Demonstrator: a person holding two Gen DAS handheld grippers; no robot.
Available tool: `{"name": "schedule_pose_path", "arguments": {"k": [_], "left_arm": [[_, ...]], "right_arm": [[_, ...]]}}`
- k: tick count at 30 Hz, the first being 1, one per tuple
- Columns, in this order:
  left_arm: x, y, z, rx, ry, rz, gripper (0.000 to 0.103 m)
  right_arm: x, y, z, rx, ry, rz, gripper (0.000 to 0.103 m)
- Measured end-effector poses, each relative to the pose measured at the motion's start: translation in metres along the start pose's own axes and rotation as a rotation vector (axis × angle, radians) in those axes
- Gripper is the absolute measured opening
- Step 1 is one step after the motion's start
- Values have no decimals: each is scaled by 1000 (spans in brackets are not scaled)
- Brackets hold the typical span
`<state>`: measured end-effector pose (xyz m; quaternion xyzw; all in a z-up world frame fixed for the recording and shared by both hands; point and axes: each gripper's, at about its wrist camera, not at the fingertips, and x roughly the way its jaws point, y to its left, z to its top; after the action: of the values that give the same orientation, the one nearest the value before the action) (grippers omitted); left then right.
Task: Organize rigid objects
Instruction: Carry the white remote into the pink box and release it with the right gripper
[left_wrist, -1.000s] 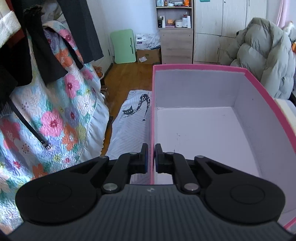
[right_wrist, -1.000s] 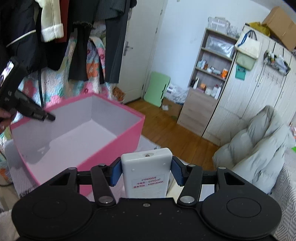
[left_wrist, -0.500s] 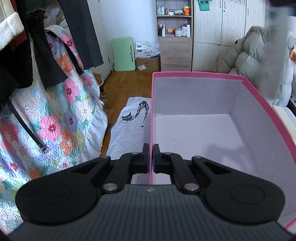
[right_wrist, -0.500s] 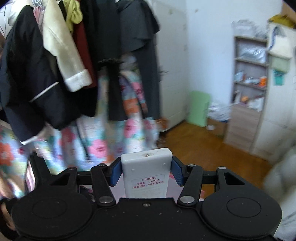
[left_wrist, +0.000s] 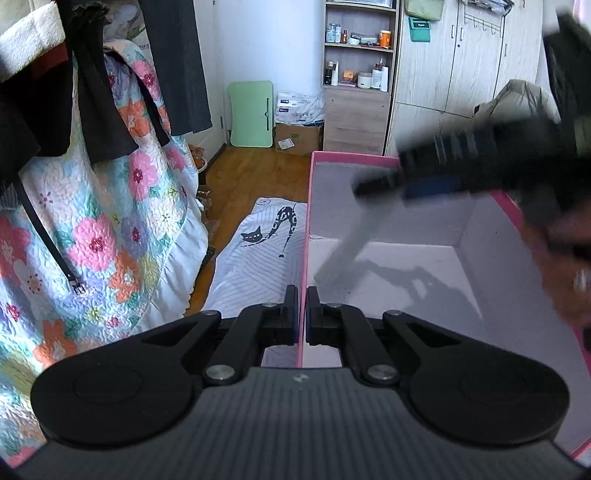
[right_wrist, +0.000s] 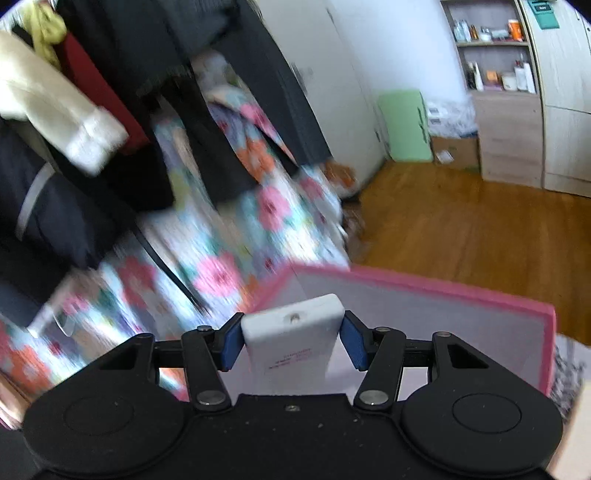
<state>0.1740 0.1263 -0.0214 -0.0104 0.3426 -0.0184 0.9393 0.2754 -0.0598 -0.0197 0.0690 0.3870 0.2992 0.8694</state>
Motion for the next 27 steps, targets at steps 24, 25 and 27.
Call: {"name": "schedule_pose_path", "arguments": {"k": [24, 25, 27], "left_arm": [[1, 0, -1, -3, -4, -12, 2], [0, 0, -1, 2, -5, -9, 2], [0, -1, -1, 10, -5, -5, 2]], "right_arm": [[32, -6, -41, 561, 465, 123, 19], [25, 0, -39, 486, 450, 118, 20], [3, 14, -34, 311, 402, 90, 21]]}}
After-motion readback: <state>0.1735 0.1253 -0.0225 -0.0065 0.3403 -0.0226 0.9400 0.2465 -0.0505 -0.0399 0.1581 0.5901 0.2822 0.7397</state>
